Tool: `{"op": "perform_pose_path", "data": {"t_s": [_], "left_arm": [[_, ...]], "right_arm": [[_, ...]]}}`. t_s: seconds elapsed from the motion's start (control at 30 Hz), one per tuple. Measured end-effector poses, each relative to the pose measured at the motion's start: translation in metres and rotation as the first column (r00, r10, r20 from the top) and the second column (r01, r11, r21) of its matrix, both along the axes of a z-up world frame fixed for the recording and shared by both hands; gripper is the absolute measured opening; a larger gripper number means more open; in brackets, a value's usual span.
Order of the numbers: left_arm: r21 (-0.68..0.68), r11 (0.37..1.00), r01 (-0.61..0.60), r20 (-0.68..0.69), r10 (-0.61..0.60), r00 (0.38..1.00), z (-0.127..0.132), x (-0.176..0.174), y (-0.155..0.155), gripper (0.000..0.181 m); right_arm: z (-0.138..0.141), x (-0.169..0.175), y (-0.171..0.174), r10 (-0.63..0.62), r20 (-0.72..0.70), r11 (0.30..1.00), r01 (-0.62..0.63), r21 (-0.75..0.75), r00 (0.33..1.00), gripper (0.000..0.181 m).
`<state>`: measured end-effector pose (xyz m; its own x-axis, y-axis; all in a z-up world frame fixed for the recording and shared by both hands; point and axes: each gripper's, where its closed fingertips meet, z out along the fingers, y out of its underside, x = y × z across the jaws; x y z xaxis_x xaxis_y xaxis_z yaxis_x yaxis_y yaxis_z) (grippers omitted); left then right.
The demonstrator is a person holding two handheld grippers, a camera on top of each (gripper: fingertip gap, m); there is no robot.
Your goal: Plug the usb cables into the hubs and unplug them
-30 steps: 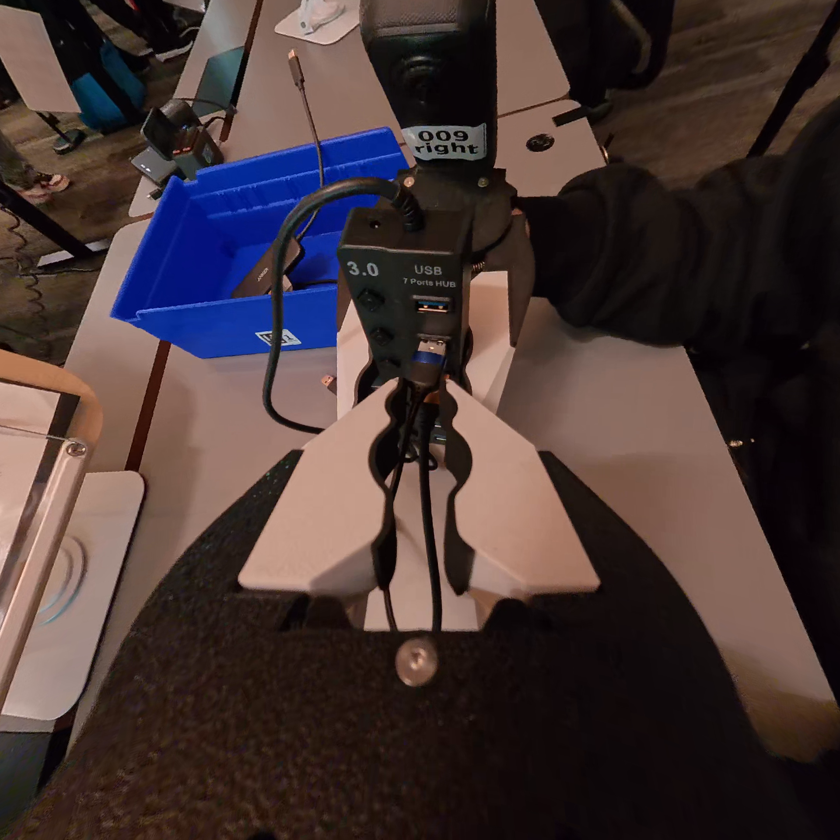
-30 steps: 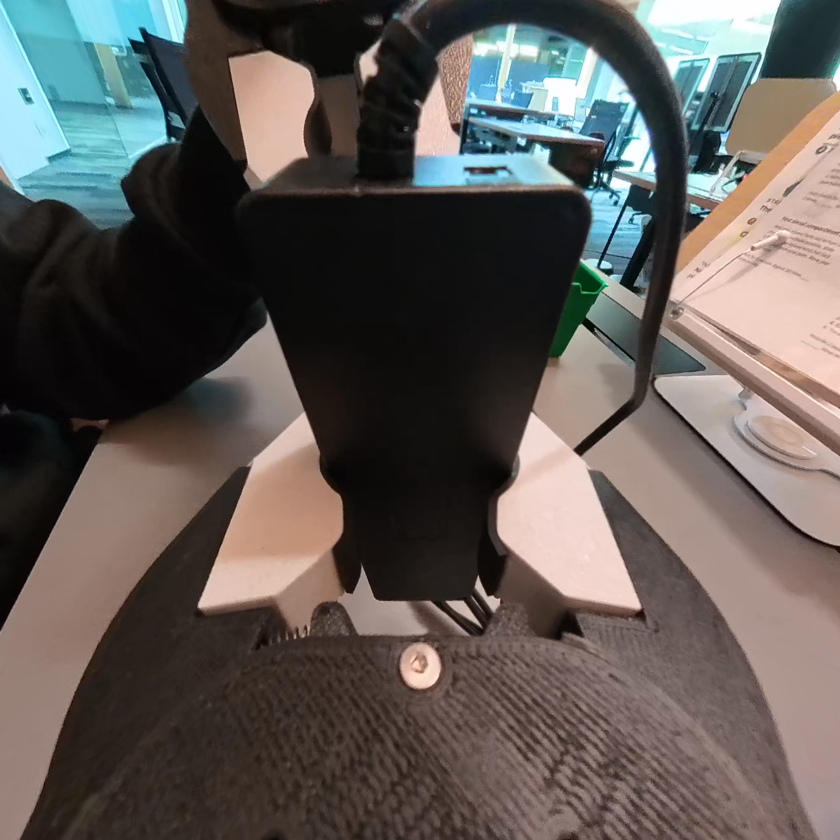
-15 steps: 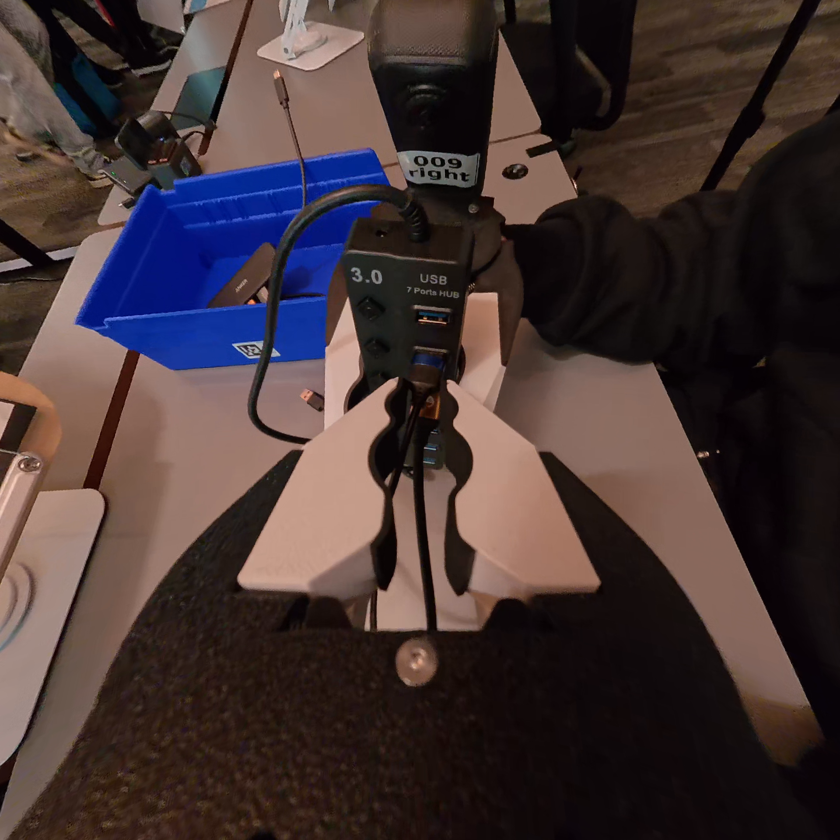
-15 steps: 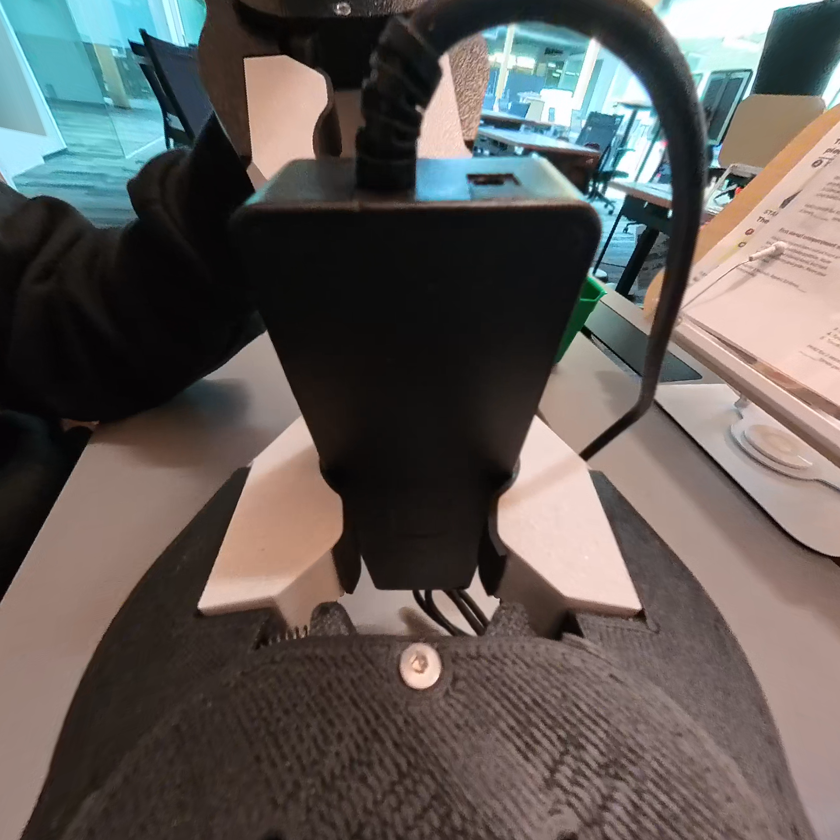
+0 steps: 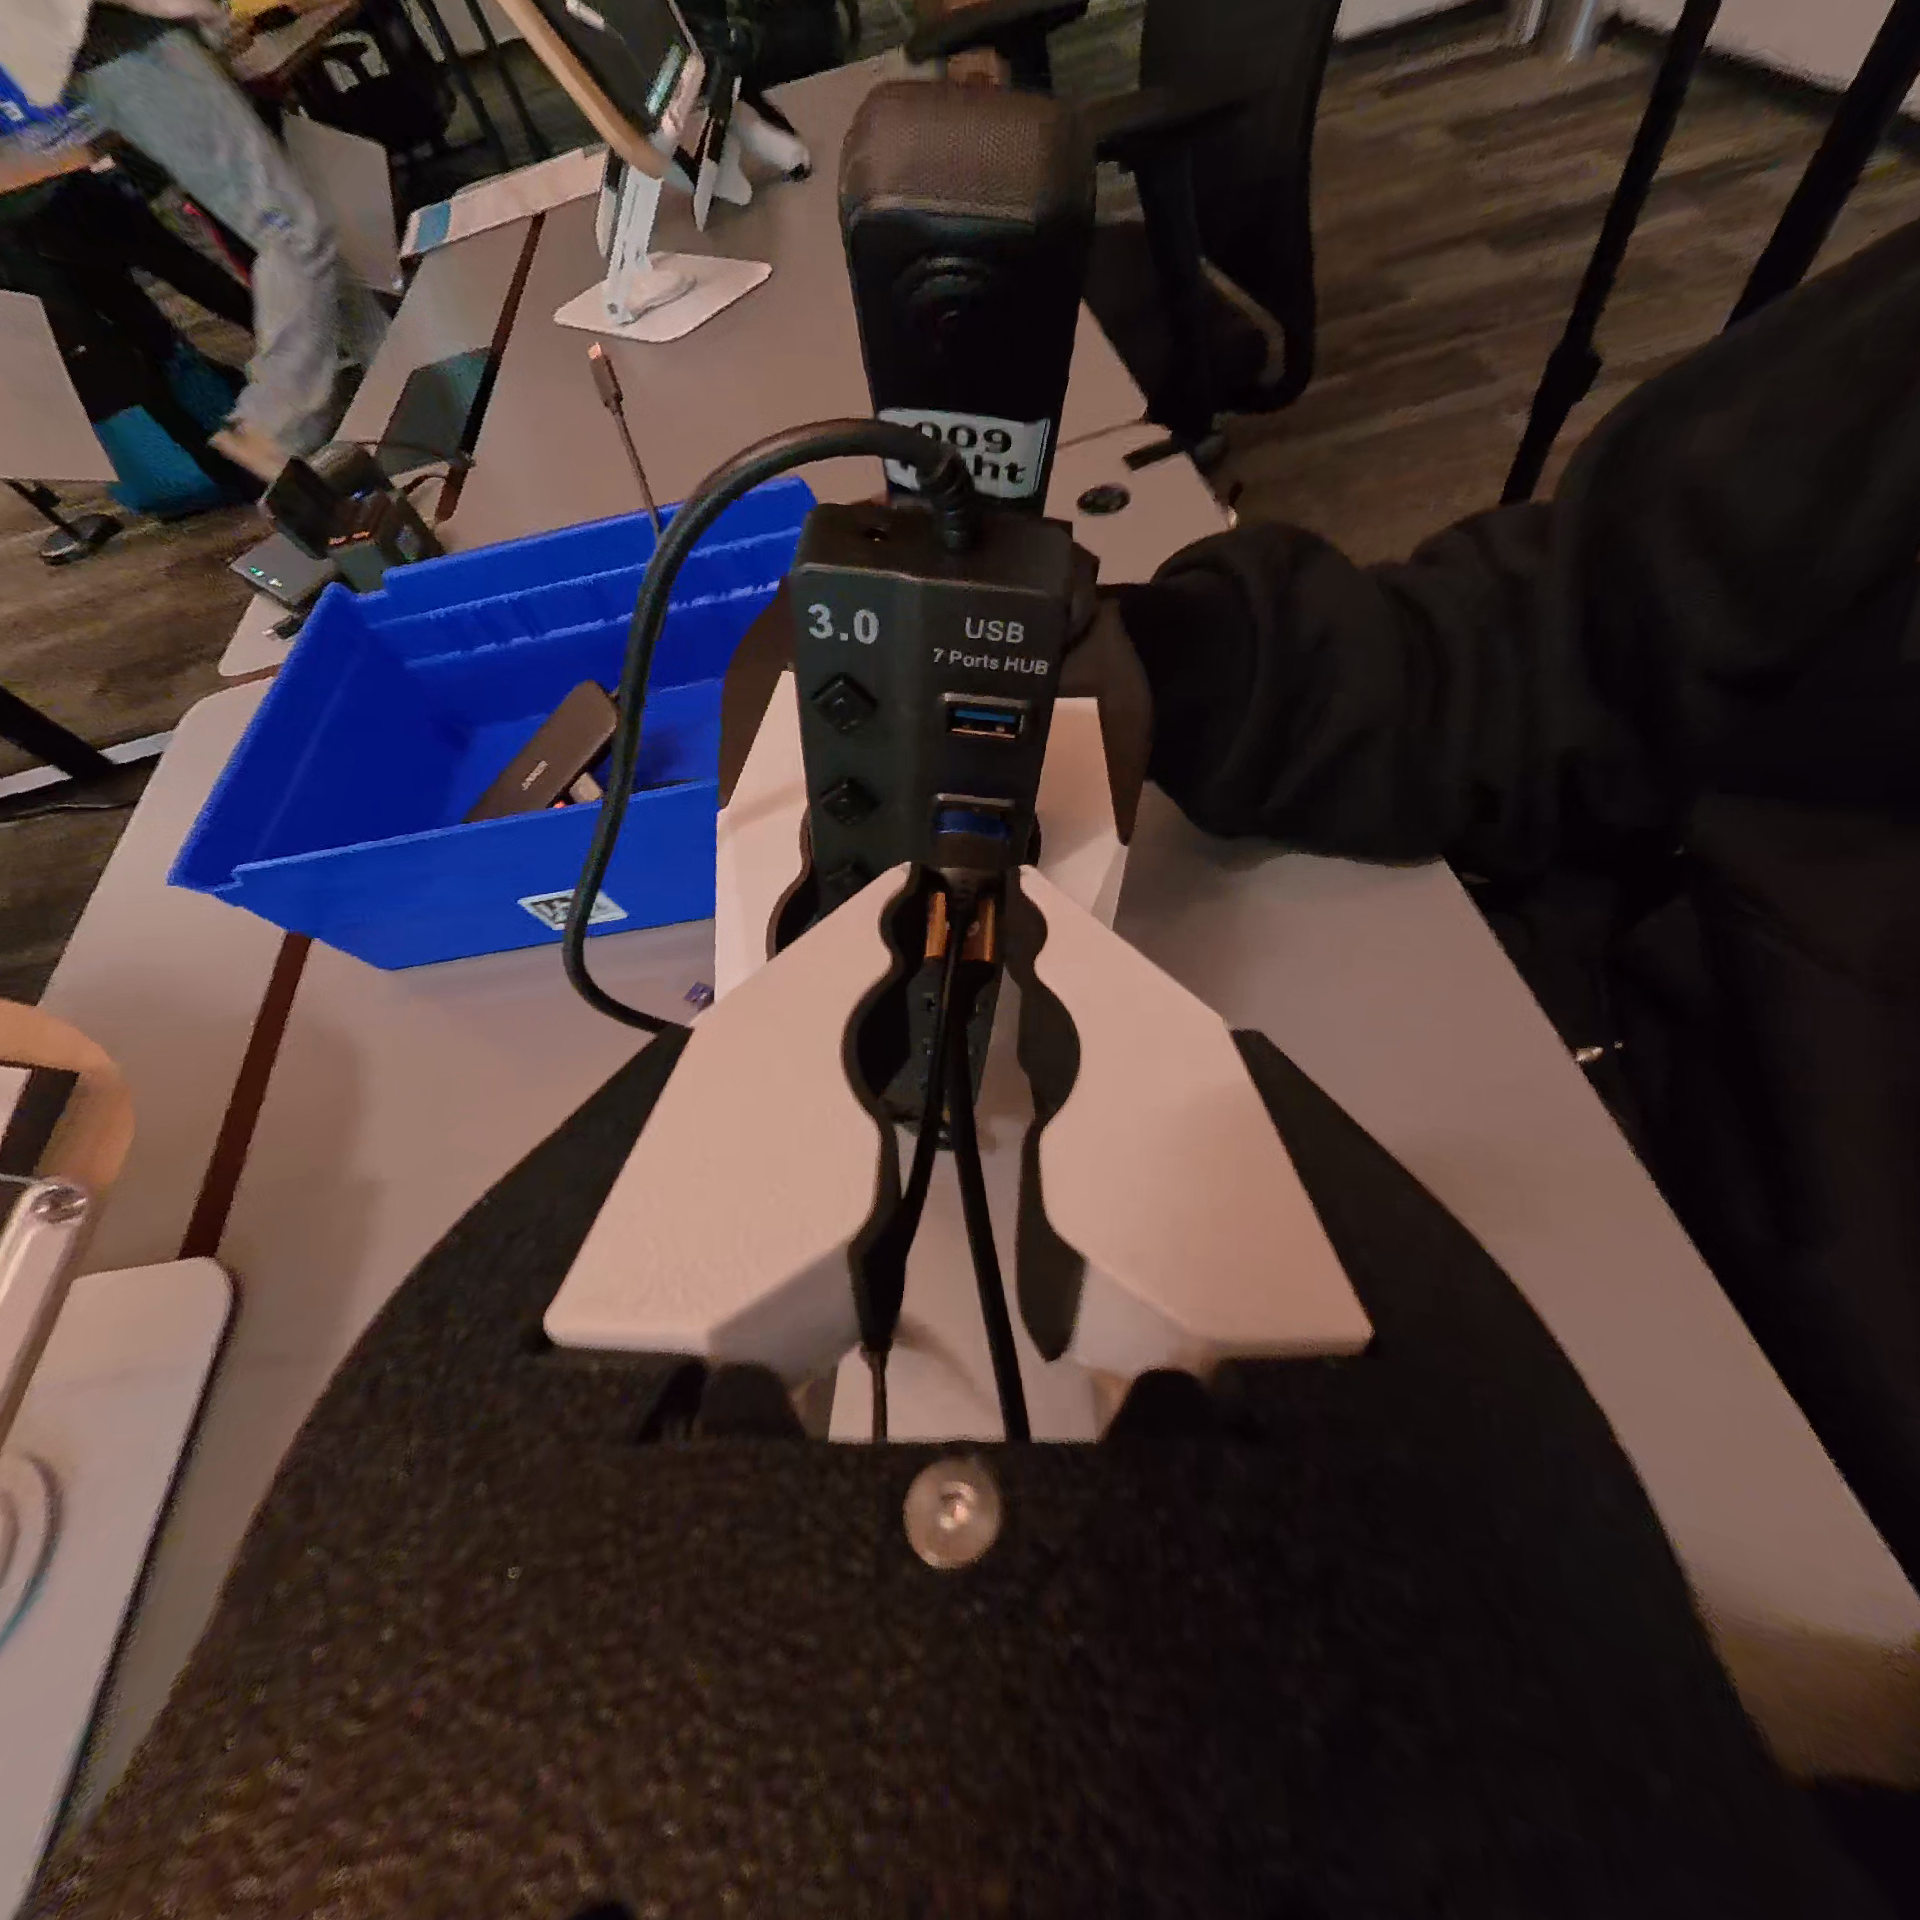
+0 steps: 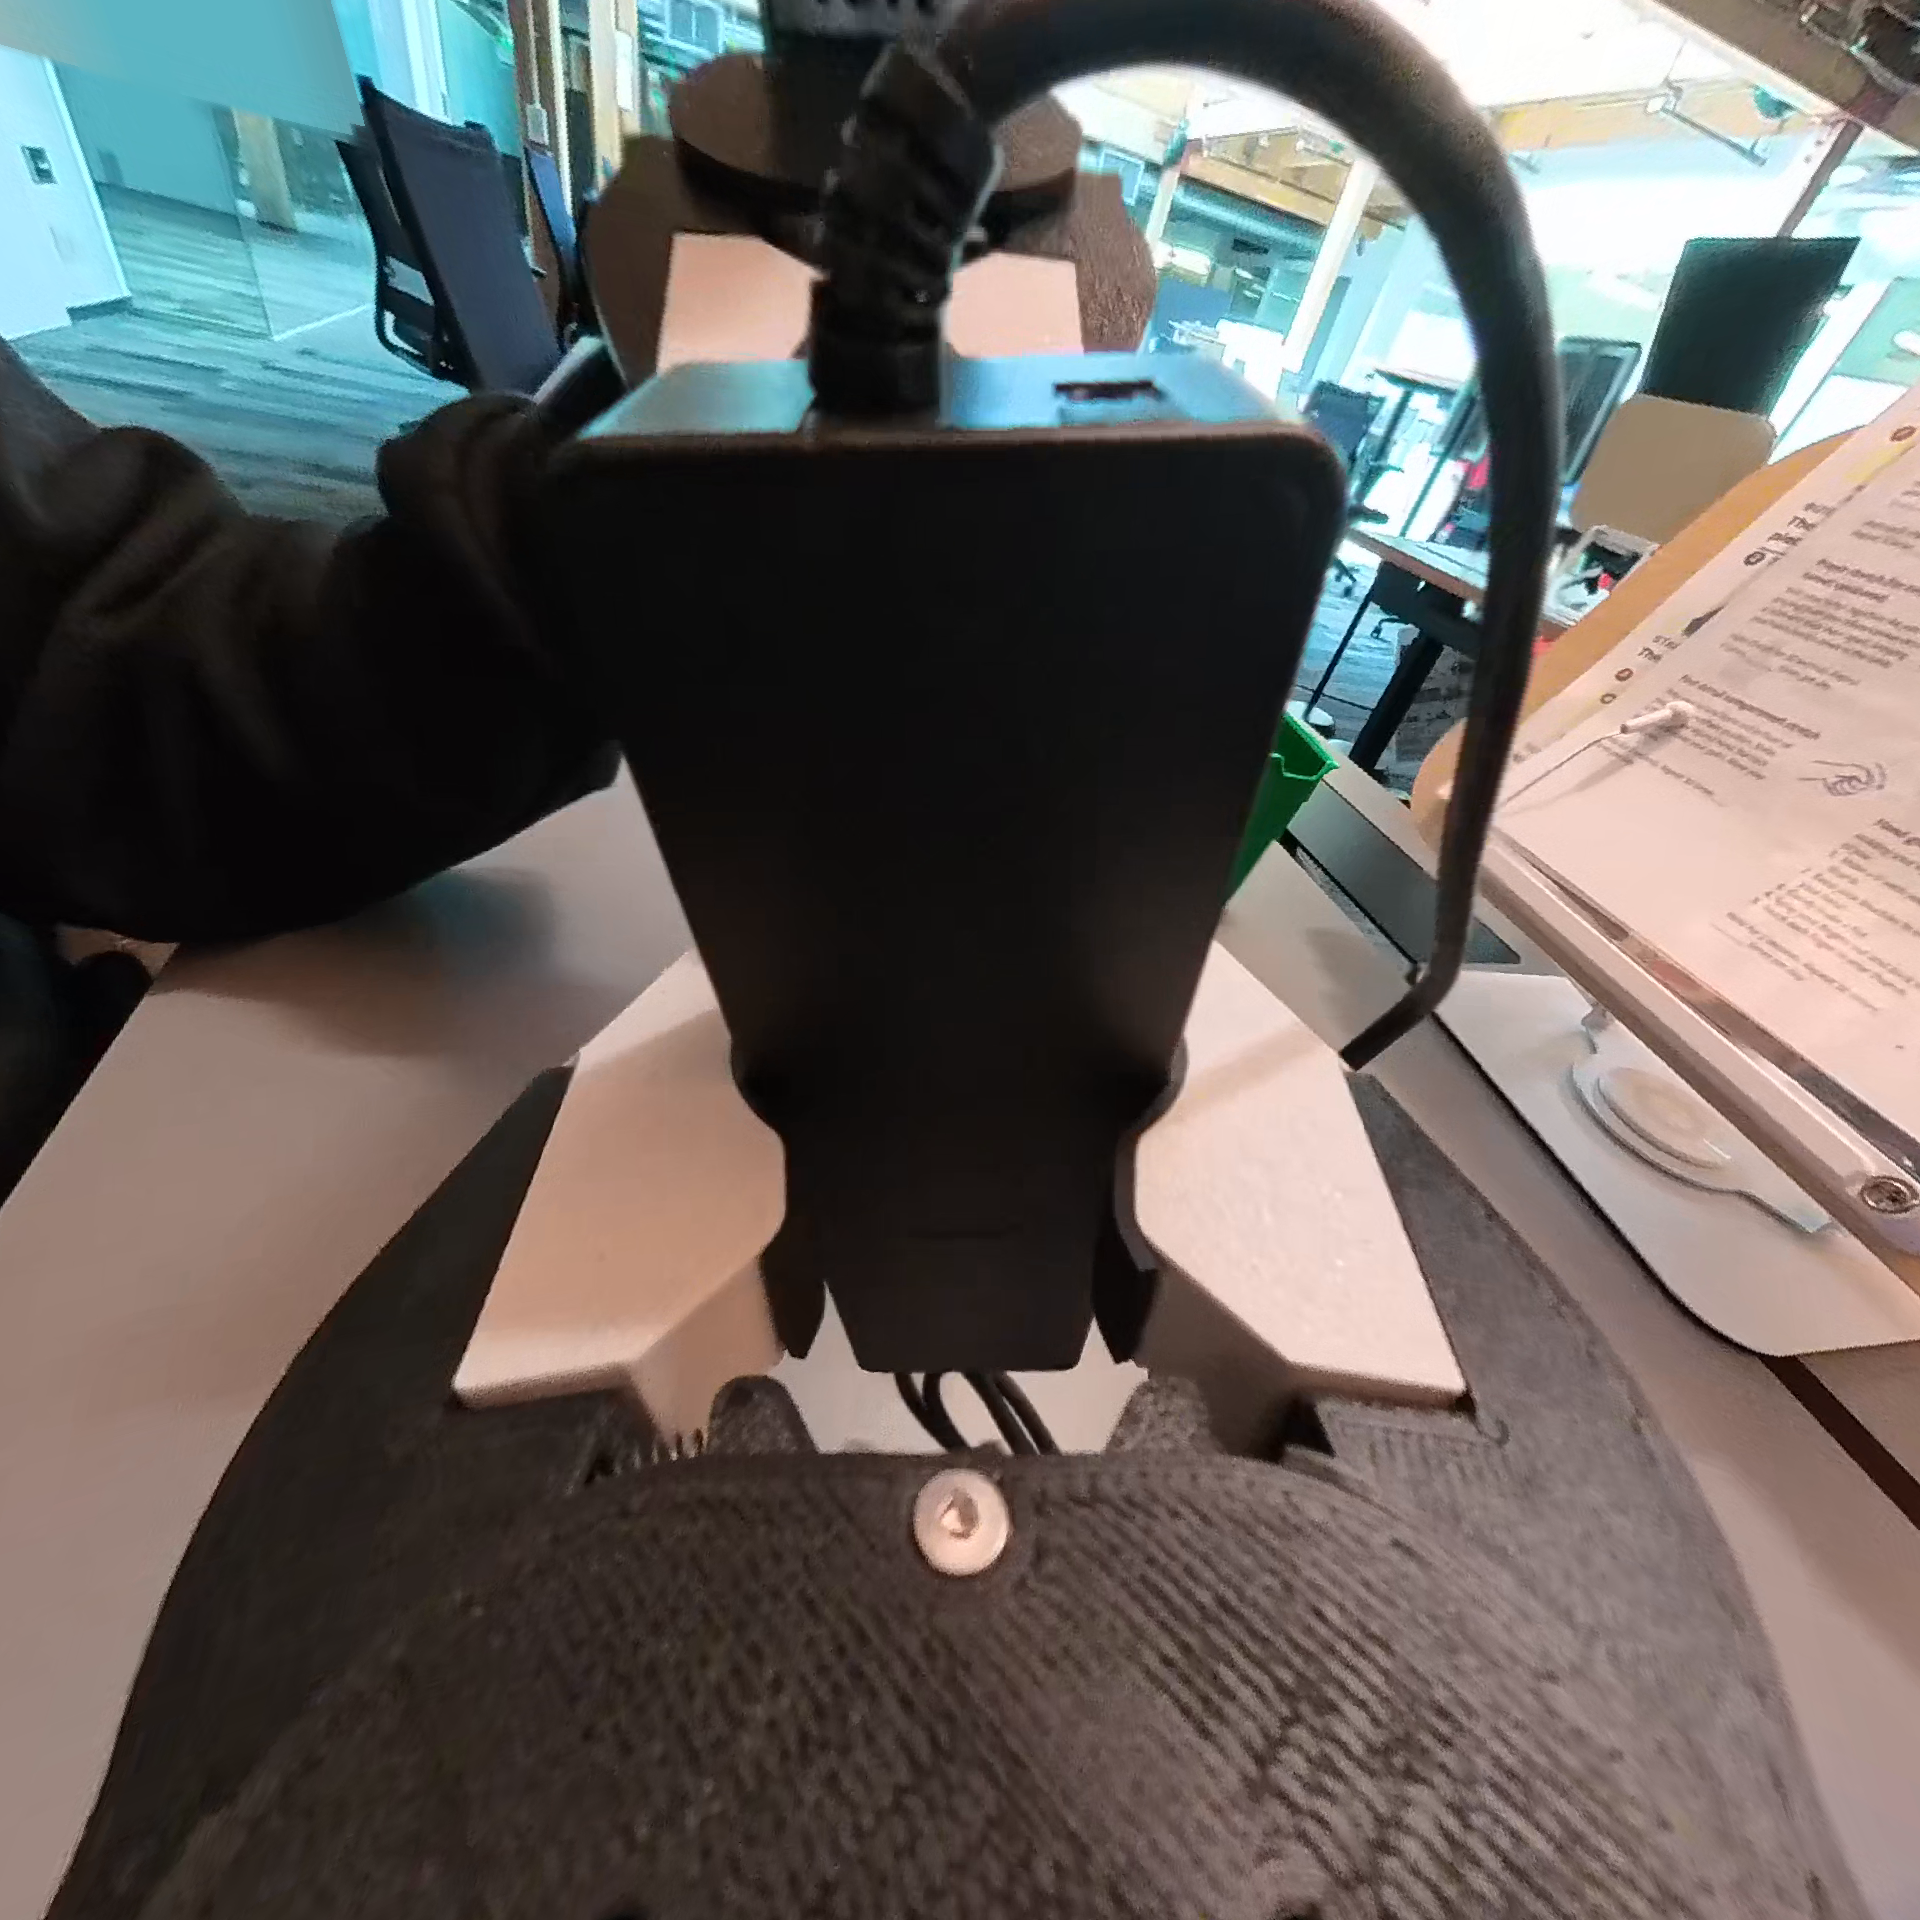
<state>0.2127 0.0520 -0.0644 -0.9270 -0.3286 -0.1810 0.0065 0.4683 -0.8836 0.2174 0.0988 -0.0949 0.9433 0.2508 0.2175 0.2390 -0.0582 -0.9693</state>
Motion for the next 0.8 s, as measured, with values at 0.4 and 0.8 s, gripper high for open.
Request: {"op": "perform_pose_path", "data": {"t_s": [0.4,0.8], "left_arm": [[0.099,0.992,-0.078,0.045,0.074,0.996,-0.004,0.007,-0.001,0.012],[-0.353,0.893,-0.280,0.251,0.378,0.891,0.107,-0.001,0.046,0.037]], "right_arm": [[-0.007,0.009,0.001,-0.053,0.023,0.998,0.054,-0.031,0.998,0.062],[0.047,0.022,-0.024,-0.135,0.006,0.977,0.132,0.168,0.991,0.062]]}}
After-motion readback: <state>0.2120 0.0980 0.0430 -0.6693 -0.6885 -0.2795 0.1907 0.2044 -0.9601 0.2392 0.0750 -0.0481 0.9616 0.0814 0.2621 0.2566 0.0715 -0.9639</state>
